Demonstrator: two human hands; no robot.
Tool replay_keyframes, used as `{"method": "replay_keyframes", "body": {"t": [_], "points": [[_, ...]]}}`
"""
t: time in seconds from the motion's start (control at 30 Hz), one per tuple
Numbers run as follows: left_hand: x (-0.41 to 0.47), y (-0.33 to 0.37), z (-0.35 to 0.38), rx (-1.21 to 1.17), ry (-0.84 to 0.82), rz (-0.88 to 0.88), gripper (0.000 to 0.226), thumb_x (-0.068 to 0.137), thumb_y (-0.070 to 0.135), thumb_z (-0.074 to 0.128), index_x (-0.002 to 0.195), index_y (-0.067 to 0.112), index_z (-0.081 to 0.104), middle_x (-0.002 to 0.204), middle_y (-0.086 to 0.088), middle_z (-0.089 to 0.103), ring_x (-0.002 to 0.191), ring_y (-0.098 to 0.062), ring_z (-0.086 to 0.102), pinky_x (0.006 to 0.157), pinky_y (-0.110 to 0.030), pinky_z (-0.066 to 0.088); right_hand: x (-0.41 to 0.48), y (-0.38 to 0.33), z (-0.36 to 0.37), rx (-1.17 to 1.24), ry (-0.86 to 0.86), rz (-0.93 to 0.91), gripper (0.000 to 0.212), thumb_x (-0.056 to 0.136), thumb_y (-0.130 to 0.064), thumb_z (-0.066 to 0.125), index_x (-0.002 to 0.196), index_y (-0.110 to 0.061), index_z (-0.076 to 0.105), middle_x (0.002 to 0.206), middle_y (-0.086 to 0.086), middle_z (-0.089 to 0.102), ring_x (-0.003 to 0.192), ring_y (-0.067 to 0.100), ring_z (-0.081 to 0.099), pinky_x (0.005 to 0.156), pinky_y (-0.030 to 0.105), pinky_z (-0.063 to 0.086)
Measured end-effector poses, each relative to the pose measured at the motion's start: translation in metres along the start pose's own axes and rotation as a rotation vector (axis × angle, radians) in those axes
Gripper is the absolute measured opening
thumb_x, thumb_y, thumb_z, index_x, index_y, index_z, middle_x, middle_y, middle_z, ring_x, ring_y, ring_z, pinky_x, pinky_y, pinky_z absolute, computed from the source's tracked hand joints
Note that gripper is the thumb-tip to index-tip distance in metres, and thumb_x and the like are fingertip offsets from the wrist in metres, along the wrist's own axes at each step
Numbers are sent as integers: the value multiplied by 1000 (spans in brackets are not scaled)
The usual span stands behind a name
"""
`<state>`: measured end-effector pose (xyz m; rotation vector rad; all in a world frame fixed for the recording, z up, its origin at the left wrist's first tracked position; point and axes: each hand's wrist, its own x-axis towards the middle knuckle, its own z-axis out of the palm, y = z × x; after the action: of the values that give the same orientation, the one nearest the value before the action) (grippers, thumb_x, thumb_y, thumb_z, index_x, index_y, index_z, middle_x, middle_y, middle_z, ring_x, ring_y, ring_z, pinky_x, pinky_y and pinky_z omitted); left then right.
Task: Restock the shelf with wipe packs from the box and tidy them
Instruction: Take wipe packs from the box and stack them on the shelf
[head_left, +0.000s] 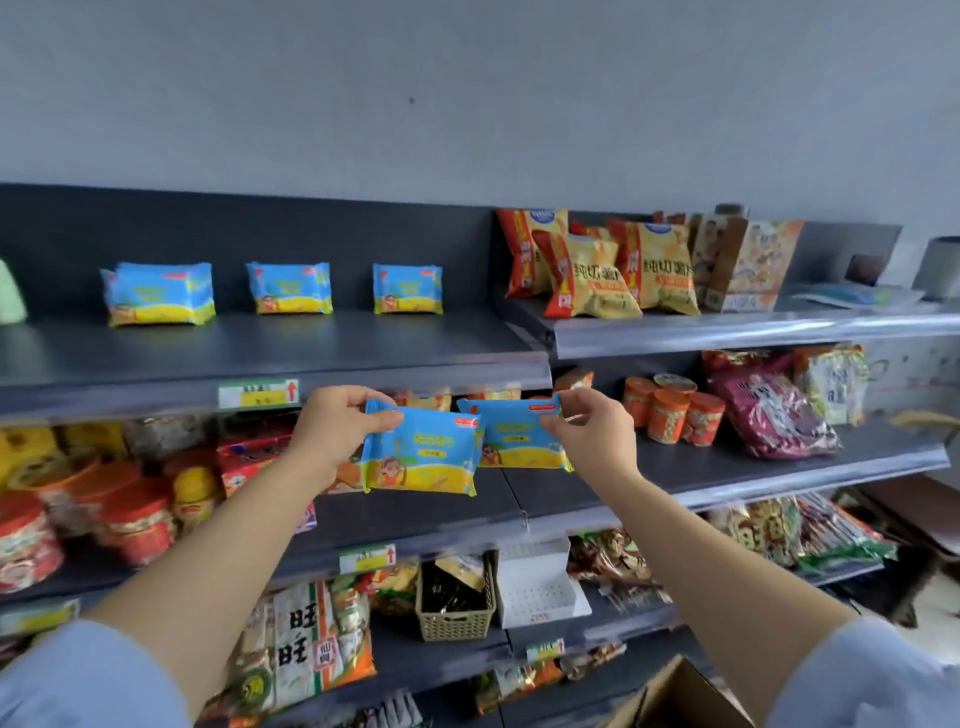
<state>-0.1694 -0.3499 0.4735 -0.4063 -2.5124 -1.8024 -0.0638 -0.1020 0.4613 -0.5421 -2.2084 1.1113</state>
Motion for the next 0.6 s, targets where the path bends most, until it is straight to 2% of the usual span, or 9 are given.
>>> {"method": "replay_keyframes", "body": {"t": [0.07, 0.17, 0.23, 0.3, 0.43, 0.6], "points": [[0, 6, -18, -6, 36, 32, 14, 77, 9, 78, 74, 20, 69, 80, 2, 66, 75, -13, 63, 65, -28, 49, 0, -18, 6, 19, 16, -30, 29, 83, -21, 74, 111, -17, 68, 93, -6, 65, 80, 10, 60, 65, 24, 48], [2, 13, -46, -21, 78, 57, 14, 79, 10, 76, 75, 20, 69, 81, 4, 66, 73, -7, 62, 64, -27, 49, -2, -45, 15, 50, 37, -66, 30, 83, -20, 75, 112, -16, 68, 92, -4, 65, 80, 11, 60, 71, 26, 52], [4, 15, -64, -41, 109, 67, 13, 79, 10, 76, 77, 21, 69, 88, 0, 68, 79, -10, 64, 66, -26, 48, -2, -62, 21, 76, 42, -89, 28, 83, -19, 74, 111, -16, 68, 91, -4, 64, 77, 8, 58, 64, 17, 48], [8, 16, -82, -75, 146, 69, 13, 77, 10, 78, 78, 20, 70, 95, -5, 70, 88, -16, 67, 72, -30, 50, -1, -79, 29, 112, 44, -107, 28, 84, -17, 74, 111, -16, 68, 94, -2, 66, 81, 9, 60, 63, 15, 47], [11, 22, -109, -132, 184, 84, 17, 74, 5, 79, 80, 16, 67, 89, -6, 71, 87, -20, 68, 79, -38, 55, -1, -105, 45, 165, 57, -132, 29, 83, -18, 75, 111, -17, 69, 96, -3, 67, 87, 12, 63, 78, 28, 55], [19, 26, -133, -192, 231, 94, 14, 77, 4, 76, 80, 13, 66, 83, 1, 68, 79, -11, 65, 61, -24, 50, 3, -130, 68, 175, 37, -179, 28, 84, -18, 74, 111, -15, 69, 92, -5, 66, 86, 12, 63, 80, 32, 56]]}}
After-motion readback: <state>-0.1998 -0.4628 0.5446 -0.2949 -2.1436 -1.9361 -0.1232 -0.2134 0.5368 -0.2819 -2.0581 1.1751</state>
